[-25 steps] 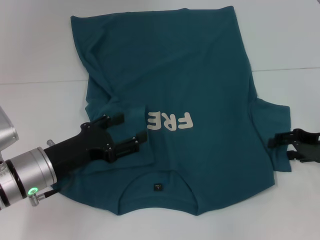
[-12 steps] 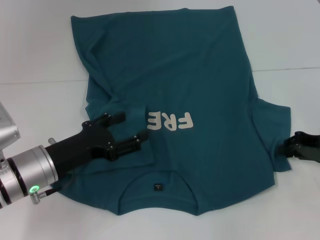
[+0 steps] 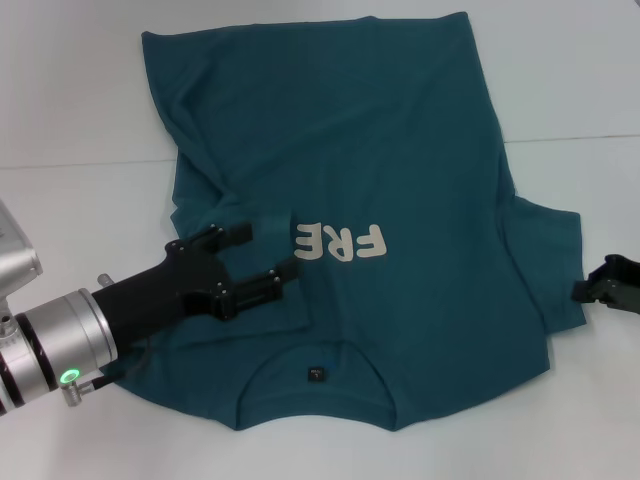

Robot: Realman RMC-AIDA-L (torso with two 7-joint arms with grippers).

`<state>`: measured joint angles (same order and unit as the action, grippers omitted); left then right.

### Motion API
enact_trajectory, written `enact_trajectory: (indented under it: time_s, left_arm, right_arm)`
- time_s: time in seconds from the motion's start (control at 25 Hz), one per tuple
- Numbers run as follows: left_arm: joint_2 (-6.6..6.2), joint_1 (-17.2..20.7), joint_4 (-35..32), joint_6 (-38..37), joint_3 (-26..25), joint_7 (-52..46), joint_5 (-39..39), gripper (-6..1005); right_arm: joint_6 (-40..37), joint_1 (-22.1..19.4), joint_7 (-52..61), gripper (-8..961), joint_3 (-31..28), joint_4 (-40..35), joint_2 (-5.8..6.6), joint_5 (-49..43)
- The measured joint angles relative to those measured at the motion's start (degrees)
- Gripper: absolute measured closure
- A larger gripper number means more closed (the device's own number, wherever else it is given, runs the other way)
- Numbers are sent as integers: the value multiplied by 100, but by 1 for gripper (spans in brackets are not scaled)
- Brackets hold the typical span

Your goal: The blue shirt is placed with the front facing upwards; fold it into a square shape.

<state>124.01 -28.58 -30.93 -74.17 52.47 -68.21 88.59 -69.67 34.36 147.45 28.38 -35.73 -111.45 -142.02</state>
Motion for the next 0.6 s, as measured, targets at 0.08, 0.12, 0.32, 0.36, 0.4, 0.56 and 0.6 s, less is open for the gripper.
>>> enact_trajectory:
  time_s: [0.08,0.12,0.32,0.36,0.4,0.56,0.6]
  left_arm:
    - [0,0,0,0,0,-1,0,123]
    - [0,0,0,0,0,-2,0,123]
    - [0,1,-4,0,-5,-14,0,123]
    - [0,2,-6,-1,-10,-17,0,123]
    - [0,2,-9,-1,-12,-20,0,123]
    - [0,2,-17,-1,-18,-28,0,123]
    - [-1,2,-18,-1,-17,-29,0,123]
  right_arm:
    - [-31,-26,-15,954,0,-33,17,49]
    - [-50,-39,-18,954,0,-56,21,69]
    - [-223,-153,12,954,-20,-336,28,110]
    - [-255,-177,20,954,-37,-385,29,117]
    - [-330,-210,27,954,-80,-464,29,124]
    - [-553,-322,32,954,-296,-708,44,131]
    - [-595,-351,33,954,-315,-752,65,131]
